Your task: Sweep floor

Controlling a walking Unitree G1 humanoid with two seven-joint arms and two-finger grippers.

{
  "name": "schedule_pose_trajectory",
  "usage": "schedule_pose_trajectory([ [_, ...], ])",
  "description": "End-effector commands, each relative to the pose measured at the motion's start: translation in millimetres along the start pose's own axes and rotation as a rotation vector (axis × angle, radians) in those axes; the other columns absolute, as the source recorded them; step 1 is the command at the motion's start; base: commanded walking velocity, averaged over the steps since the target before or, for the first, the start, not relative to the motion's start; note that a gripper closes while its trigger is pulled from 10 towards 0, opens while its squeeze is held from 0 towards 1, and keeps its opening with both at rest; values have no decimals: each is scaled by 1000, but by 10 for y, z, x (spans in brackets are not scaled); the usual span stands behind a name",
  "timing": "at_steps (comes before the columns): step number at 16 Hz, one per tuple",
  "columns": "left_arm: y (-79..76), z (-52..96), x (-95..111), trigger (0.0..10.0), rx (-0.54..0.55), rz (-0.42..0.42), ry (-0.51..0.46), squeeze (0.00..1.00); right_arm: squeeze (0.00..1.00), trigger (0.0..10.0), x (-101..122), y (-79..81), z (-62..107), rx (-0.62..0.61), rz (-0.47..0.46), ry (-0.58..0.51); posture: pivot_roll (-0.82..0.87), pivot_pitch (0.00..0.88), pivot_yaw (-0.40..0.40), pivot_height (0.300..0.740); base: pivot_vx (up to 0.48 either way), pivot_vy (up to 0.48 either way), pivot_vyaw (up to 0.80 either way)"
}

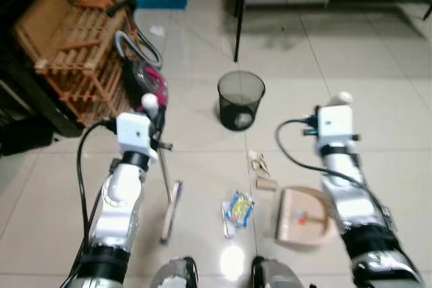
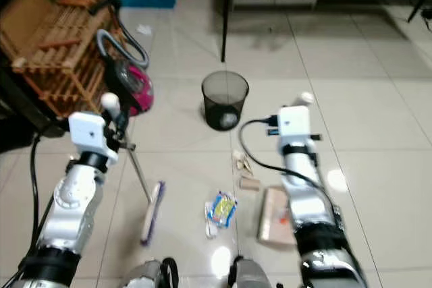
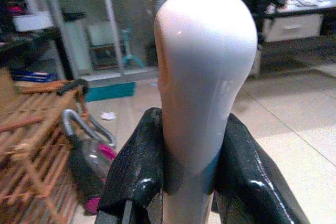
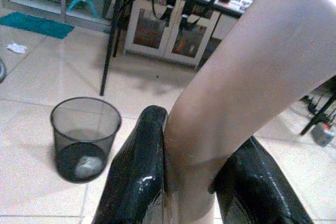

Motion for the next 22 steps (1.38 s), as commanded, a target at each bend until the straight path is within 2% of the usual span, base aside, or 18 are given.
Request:
schedule_pose_trajectory([
  [1, -78, -18, 13, 10000, -64, -44, -37, 0, 0, 10000, -10, 148, -8, 25, -6, -16, -59, 288, 32, 740, 0, 0, 0],
  [5, -201, -137, 7, 10000, -103, -19, -55, 0, 0, 10000, -154, 395, 17, 24, -76, 51, -68, 303, 31, 740, 0, 0, 0],
  [7, -273, -192, 18, 10000, -109, 38, -61, 0, 0, 10000, -184, 435, 23, 0, -127, 70, -71, 304, 29, 740, 0, 0, 0],
  [8, -331, -243, 70, 10000, -113, 115, -85, 0, 0, 10000, -180, 451, 14, -22, -187, 76, -75, 307, 31, 740, 0, 0, 0],
  [9, -357, -260, 98, 10000, -121, 147, -98, 0, 0, 10000, -176, 456, 10, -25, -206, 76, -78, 306, 31, 740, 0, 0, 0],
  [11, -488, -286, 207, 10000, -195, 237, -157, 0, 0, 10000, -182, 457, 10, -29, -281, 85, -82, 297, 26, 740, 0, 0, 0],
  [15, -647, -255, 400, 10000, -393, 326, -256, 0, 0, 10000, -217, 394, 32, -5, -289, 86, -85, 261, 19, 740, 0, 0, 0],
  [17, -620, -218, 496, 10000, -478, 356, -297, 0, 0, 10000, -241, 290, 40, -29, -293, 88, -84, 236, 19, 740, 0, 0, 0],
  [20, -461, -173, 669, 10000, -569, 372, -361, 0, 0, 10000, -285, 129, 50, -72, -307, 98, -74, 204, 20, 740, 0, 0, 0],
  [21, -325, -201, 783, 10000, -574, 363, -399, 0, 0, 10000, -306, 67, 59, -80, -304, 102, -70, 183, 21, 740, 0, 0, 0],
  [22, -258, -226, 830, 10000, -567, 355, -416, 0, 0, 10000, -317, 39, 63, -87, -304, 105, -71, 176, 22, 740, 0, 0, 0],
])
Point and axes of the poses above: a point about 5 cm out from each wrist's last joint towards the gripper, its own z axis pointing back from the gripper into the wrist, its own x axis along the axis of the wrist's last joint, y = z × x, the point moved 1 cm from there along -z, pointing out of the wrist towards the gripper, and after that the axes turned 13 degrees about -z, right-handed, at the moved point
